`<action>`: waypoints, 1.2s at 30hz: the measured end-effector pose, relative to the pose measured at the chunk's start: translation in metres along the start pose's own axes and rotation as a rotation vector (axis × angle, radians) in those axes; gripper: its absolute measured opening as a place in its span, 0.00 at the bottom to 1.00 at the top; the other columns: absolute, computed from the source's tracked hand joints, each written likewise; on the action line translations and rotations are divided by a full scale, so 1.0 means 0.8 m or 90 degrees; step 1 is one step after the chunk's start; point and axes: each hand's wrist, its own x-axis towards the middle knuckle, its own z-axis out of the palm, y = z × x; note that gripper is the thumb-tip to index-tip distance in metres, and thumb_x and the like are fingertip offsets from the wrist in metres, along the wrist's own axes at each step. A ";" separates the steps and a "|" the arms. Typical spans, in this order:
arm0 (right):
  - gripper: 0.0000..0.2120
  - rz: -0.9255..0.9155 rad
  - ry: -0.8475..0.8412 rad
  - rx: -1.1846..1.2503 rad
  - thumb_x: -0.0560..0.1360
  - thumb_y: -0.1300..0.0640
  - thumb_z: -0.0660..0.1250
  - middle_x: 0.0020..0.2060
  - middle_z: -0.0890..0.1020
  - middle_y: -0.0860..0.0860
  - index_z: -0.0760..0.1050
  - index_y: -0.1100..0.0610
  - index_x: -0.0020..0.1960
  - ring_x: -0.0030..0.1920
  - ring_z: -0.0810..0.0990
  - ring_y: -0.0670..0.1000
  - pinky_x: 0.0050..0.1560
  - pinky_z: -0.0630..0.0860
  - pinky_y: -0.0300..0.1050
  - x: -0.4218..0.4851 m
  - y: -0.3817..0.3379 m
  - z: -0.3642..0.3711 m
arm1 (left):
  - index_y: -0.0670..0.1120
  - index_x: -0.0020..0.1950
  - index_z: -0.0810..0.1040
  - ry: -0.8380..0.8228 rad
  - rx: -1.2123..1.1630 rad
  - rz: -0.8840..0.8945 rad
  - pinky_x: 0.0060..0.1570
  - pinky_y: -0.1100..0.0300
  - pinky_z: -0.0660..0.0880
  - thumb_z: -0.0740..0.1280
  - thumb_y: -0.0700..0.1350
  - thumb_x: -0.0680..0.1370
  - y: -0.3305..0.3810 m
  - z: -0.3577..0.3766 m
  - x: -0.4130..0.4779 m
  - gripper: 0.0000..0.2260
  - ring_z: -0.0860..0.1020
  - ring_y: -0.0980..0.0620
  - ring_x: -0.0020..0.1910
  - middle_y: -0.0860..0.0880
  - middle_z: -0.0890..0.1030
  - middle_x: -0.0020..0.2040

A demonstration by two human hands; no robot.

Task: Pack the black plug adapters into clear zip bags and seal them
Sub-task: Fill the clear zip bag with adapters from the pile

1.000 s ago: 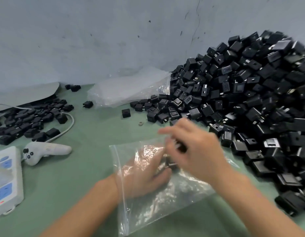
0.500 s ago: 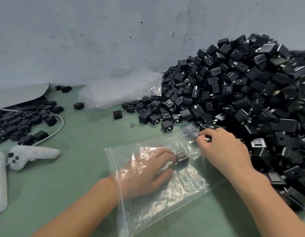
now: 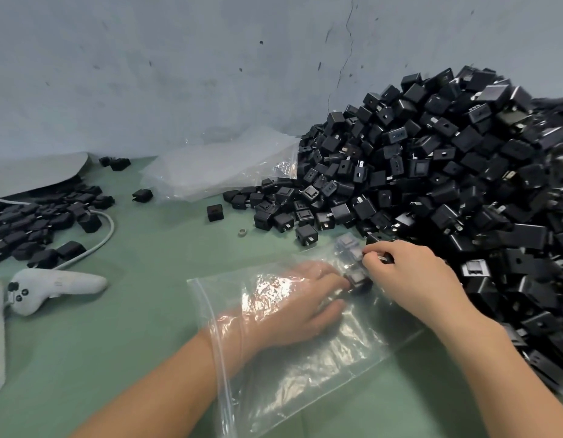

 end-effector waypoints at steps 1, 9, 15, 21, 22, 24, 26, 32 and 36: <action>0.16 -0.001 0.010 0.004 0.74 0.42 0.56 0.48 0.79 0.41 0.78 0.34 0.56 0.44 0.77 0.49 0.40 0.71 0.45 -0.001 0.001 0.000 | 0.33 0.66 0.72 -0.005 0.018 0.000 0.57 0.72 0.65 0.58 0.34 0.83 0.000 0.000 0.002 0.13 0.70 0.53 0.53 0.38 0.71 0.63; 0.11 -0.043 0.006 -0.046 0.75 0.41 0.56 0.43 0.75 0.42 0.75 0.42 0.42 0.43 0.77 0.49 0.43 0.73 0.49 -0.013 0.013 -0.005 | 0.44 0.72 0.71 0.006 0.067 0.029 0.49 0.77 0.60 0.61 0.37 0.83 0.003 0.004 0.008 0.18 0.62 0.63 0.45 0.42 0.70 0.57; 0.14 -0.119 -0.064 -0.090 0.77 0.39 0.54 0.45 0.75 0.41 0.76 0.41 0.48 0.42 0.78 0.46 0.41 0.74 0.45 -0.023 0.008 0.002 | 0.40 0.68 0.72 0.017 0.147 0.005 0.45 0.74 0.65 0.59 0.40 0.84 -0.020 0.003 -0.011 0.13 0.66 0.67 0.41 0.47 0.73 0.55; 0.13 -0.105 -0.034 -0.111 0.79 0.41 0.54 0.46 0.75 0.41 0.77 0.40 0.50 0.43 0.77 0.44 0.43 0.75 0.45 -0.031 0.006 0.010 | 0.46 0.71 0.67 0.006 -0.003 0.022 0.73 0.59 0.61 0.57 0.35 0.84 -0.009 0.005 -0.018 0.16 0.75 0.52 0.61 0.52 0.74 0.62; 0.13 -0.097 -0.029 -0.113 0.79 0.41 0.54 0.46 0.75 0.41 0.77 0.40 0.51 0.44 0.78 0.46 0.44 0.75 0.46 -0.032 0.006 0.011 | 0.50 0.70 0.68 0.025 0.062 0.030 0.74 0.53 0.60 0.56 0.40 0.84 -0.014 0.003 -0.015 0.15 0.78 0.50 0.58 0.52 0.78 0.59; 0.13 -0.084 -0.018 -0.116 0.78 0.41 0.54 0.48 0.75 0.41 0.77 0.40 0.52 0.46 0.78 0.48 0.45 0.75 0.47 -0.035 0.006 0.013 | 0.60 0.74 0.66 0.033 0.287 0.033 0.70 0.55 0.62 0.48 0.54 0.84 -0.024 -0.006 -0.011 0.19 0.79 0.51 0.52 0.50 0.84 0.50; 0.13 -0.082 -0.010 -0.124 0.79 0.41 0.54 0.50 0.75 0.41 0.77 0.40 0.53 0.46 0.78 0.49 0.46 0.75 0.47 -0.038 0.005 0.014 | 0.67 0.75 0.60 0.015 0.382 0.036 0.67 0.56 0.65 0.42 0.58 0.83 -0.033 -0.007 -0.010 0.20 0.78 0.54 0.52 0.50 0.84 0.51; 0.11 -0.096 -0.010 -0.123 0.79 0.41 0.54 0.48 0.75 0.41 0.75 0.39 0.53 0.45 0.77 0.47 0.47 0.76 0.46 -0.039 0.007 0.011 | 0.53 0.67 0.76 0.034 0.350 0.001 0.61 0.49 0.73 0.49 0.61 0.76 -0.055 -0.006 0.000 0.27 0.75 0.51 0.59 0.49 0.79 0.60; 0.09 -0.097 -0.015 -0.105 0.79 0.42 0.55 0.46 0.75 0.41 0.73 0.40 0.49 0.43 0.77 0.46 0.41 0.72 0.44 -0.036 0.010 0.010 | 0.51 0.63 0.77 0.169 0.249 0.122 0.59 0.73 0.67 0.61 0.49 0.79 -0.053 0.004 -0.006 0.14 0.67 0.72 0.56 0.67 0.69 0.53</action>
